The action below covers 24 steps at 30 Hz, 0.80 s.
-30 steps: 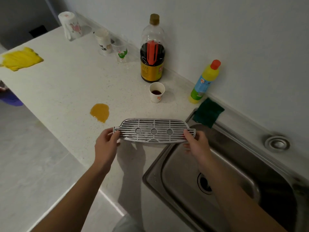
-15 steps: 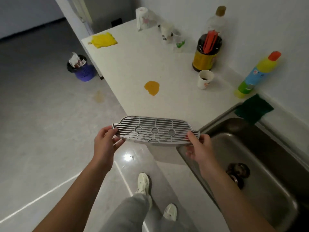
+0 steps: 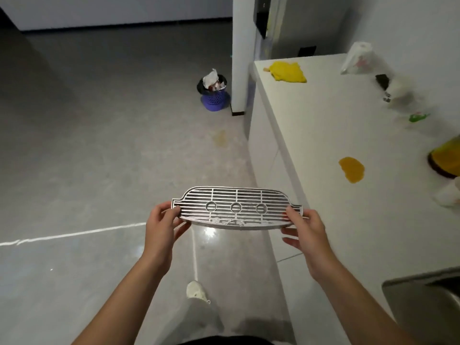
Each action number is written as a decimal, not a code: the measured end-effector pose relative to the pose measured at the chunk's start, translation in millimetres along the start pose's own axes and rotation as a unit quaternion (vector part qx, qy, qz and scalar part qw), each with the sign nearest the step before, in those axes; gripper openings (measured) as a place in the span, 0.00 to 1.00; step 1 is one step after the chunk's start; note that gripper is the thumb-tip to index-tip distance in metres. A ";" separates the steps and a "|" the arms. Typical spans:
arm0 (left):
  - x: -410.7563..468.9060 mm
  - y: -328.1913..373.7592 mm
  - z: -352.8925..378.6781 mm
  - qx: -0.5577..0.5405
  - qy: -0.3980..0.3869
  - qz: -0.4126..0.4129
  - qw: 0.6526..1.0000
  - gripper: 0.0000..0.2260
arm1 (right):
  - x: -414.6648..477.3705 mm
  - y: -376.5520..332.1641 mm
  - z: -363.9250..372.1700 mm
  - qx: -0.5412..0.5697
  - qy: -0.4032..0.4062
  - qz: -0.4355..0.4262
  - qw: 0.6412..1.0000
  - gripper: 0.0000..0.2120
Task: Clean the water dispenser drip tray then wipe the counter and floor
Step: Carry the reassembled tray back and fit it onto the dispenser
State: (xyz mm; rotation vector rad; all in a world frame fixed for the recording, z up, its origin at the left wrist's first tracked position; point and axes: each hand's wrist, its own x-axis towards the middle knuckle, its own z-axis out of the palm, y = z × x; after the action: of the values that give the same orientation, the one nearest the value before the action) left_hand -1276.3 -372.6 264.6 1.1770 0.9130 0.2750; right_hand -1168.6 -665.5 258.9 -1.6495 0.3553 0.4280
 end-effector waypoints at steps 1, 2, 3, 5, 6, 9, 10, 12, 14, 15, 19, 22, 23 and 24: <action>14.8 6.4 -12.9 0.001 0.004 -0.001 1.000 0.09 | 7.1 -6.2 20.1 -0.008 -0.009 -0.004 1.000 0.13; 28.8 12.4 -24.5 0.002 0.007 -0.003 1.000 0.09 | 13.3 -12.2 38.5 -0.017 -0.018 -0.005 1.000 0.13; 42.8 19.1 -35.2 0.003 0.010 -0.005 1.000 0.09 | 19.5 -18.1 56.4 -0.022 -0.025 -0.003 0.999 0.13; 68.4 34.5 -51.5 0.006 0.014 -0.008 1.000 0.09 | 31.6 -29.0 88.7 -0.026 -0.036 0.005 0.999 0.13; 80.7 42.7 -57.9 0.008 0.018 -0.010 1.000 0.08 | 37.1 -34.3 103.6 -0.029 -0.040 0.010 0.999 0.13; 119.5 65.6 -68.6 0.008 0.028 -0.014 0.999 0.06 | 58.0 -48.8 144.5 -0.038 -0.046 0.021 0.998 0.14; 134.5 71.5 -70.3 0.008 0.031 -0.015 0.999 0.06 | 67.8 -53.1 156.6 -0.039 -0.047 0.023 0.998 0.14; 168.4 82.8 -70.5 0.009 0.033 -0.012 0.999 0.06 | 92.3 -63.1 181.6 -0.038 -0.047 0.023 0.998 0.14; 205.6 95.5 -65.3 0.016 0.030 -0.006 0.999 0.06 | 124.2 -73.7 206.4 -0.037 -0.050 0.025 0.998 0.14; 224.3 103.0 -61.6 0.020 0.032 -0.004 0.999 0.07 | 141.4 -79.7 218.8 -0.033 -0.051 0.025 0.998 0.14; 298.6 142.9 -42.5 0.026 0.046 0.006 0.999 0.07 | 211.1 -115.3 267.9 -0.019 -0.062 0.032 0.997 0.13; 352.0 179.9 -27.9 0.026 0.046 0.019 0.998 0.05 | 260.7 -152.2 301.1 -0.018 -0.073 0.026 0.997 0.14; 370.4 192.5 -22.9 0.027 0.044 0.025 0.998 0.05 | 276.9 -166.1 311.8 -0.021 -0.078 0.024 0.996 0.14; 388.2 205.2 -18.0 0.029 0.044 0.027 0.998 0.05 | 291.8 -180.0 322.4 -0.024 -0.079 0.022 0.996 0.14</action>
State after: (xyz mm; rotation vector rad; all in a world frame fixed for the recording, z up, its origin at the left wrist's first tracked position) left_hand -993.0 -36.6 261.6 1.2530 0.9727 0.3483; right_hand -850.3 -319.1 246.5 -1.6437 0.2649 0.6005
